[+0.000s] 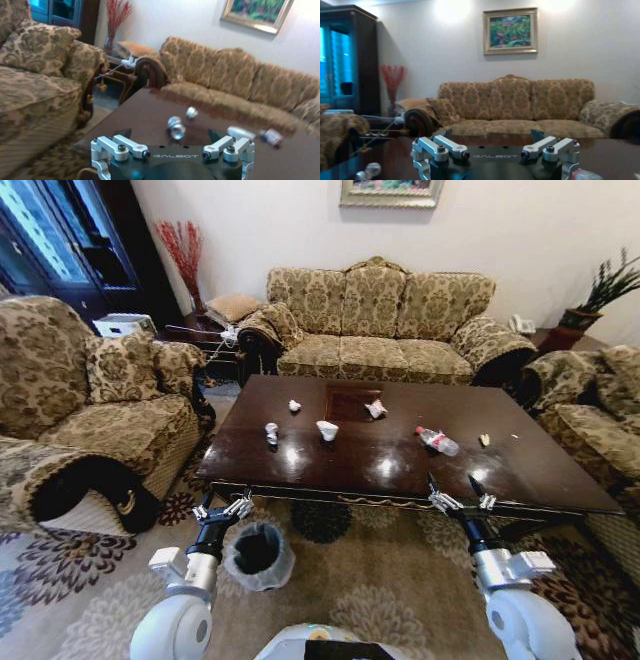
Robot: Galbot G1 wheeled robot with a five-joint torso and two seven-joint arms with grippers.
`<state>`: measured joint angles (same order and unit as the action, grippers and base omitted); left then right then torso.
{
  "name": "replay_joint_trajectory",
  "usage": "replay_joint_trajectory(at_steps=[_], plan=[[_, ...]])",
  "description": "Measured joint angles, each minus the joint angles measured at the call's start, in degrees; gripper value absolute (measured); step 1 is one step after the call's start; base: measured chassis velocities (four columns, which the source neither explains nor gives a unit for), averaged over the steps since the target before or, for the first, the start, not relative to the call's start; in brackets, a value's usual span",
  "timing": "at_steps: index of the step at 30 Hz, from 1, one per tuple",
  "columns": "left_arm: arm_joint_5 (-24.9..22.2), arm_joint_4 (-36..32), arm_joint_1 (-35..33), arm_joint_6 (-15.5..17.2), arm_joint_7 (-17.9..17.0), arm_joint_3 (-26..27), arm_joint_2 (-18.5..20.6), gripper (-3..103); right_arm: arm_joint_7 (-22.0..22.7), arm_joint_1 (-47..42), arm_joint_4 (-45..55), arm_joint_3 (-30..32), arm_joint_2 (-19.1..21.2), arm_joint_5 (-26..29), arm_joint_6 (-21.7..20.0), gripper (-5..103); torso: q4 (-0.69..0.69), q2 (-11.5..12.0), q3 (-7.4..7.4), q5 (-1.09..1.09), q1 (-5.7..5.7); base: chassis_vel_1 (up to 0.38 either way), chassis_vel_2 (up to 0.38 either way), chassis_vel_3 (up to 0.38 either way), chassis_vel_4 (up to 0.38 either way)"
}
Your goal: Move to the front of the table and place the trash on the table into the trash bin.
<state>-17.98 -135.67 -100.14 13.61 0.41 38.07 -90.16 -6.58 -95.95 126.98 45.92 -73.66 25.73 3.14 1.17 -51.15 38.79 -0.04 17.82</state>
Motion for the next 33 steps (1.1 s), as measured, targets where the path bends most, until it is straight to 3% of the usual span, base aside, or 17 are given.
replay_joint_trajectory(at_steps=[2, 7, 9, 12, 13, 14, 15, 17, 26, 33], plan=[[3.03, 2.77, 0.02, 0.71, -0.01, 0.56, 1.51, 102, -2.17, -0.31, 0.22, 0.13, -0.01, -0.04, 1.42, 100, 0.0, 0.01, 0.01, 0.06, 0.0, 0.0, 0.0, 0.0, 0.0], [4.58, 7.8, -0.09, 1.89, -0.09, 1.45, 4.92, 99, -2.94, -0.27, 1.09, 0.44, 0.09, -0.33, 2.37, 100, -0.02, 0.01, 0.01, 0.08, 0.01, -0.071, -0.043, 0.041, 0.031], [4.76, 14.11, 0.03, 2.37, -0.66, 1.63, 8.17, 99, -2.24, -0.05, 1.89, 0.47, 0.27, -0.2, 2.49, 100, -0.01, 0.01, 0.01, 0.07, 0.0, -0.034, -0.026, 0.023, 0.013], [4.65, 19.73, 0.62, 2.42, -1.14, 1.25, 10.1, 98, -2.05, 0.06, 2.03, 0.52, 0.45, -0.19, 3.05, 100, -0.01, 0.0, 0.01, 0.01, 0.0, 0.0, 0.0, 0.0, 0.0], [4.65, 19.73, 0.62, 2.42, -1.14, 1.25, 10.1, 98, -2.05, 0.06, 2.03, 0.52, 0.45, -0.19, 3.05, 100, -0.01, 0.0, 0.01, 0.01, 0.0, 0.0, 0.0, 0.0, 0.0], [4.32, 23.41, 1.25, 1.96, -1.37, 0.74, 10.92, 98, -2.08, 0.21, 1.95, 0.58, 0.46, -0.23, 3.97, 100, -0.01, 0.0, 0.01, -0.02, 0.0, 0.0, 0.0, 0.0, 0.0], [3.06, 32.29, 3.84, -0.35, -2.58, -1.18, 11.41, 98, -2.52, 0.61, 1.35, 0.81, 0.17, -0.79, 6.23, 100, 0.0, 0.0, 0.0, 0.01, 0.0, 0.0, 0.0, 0.0, 0.0], [2.75, 35.78, 5.34, -0.11, -3.07, -2.51, 11.26, 98, -2.57, 1.09, 0.72, 0.45, 0.2, -0.79, 6.43, 100, 0.0, 0.0, 0.0, 0.04, 0.0, 0.0, 0.0, 0.0, 0.0], [4.25, 46.39, 11.8, 0.0, -3.83, -5.68, 12.49, 98, -4.07, 0.4, -0.76, 0.51, -0.59, -1.81, 7.46, 100, -0.01, 0.01, 0.01, 0.04, 0.0, 0.0, 0.0, 0.0, 0.0], [5.13, 55.64, 18.06, -1.02, -3.98, -7.12, 14.85, 97, -1.79, -1.78, -0.29, 0.82, -0.58, -0.64, 6.69, 100, -0.01, 0.0, 0.01, 0.03, 0.0, 0.0, 0.0, 0.0, 0.0]])
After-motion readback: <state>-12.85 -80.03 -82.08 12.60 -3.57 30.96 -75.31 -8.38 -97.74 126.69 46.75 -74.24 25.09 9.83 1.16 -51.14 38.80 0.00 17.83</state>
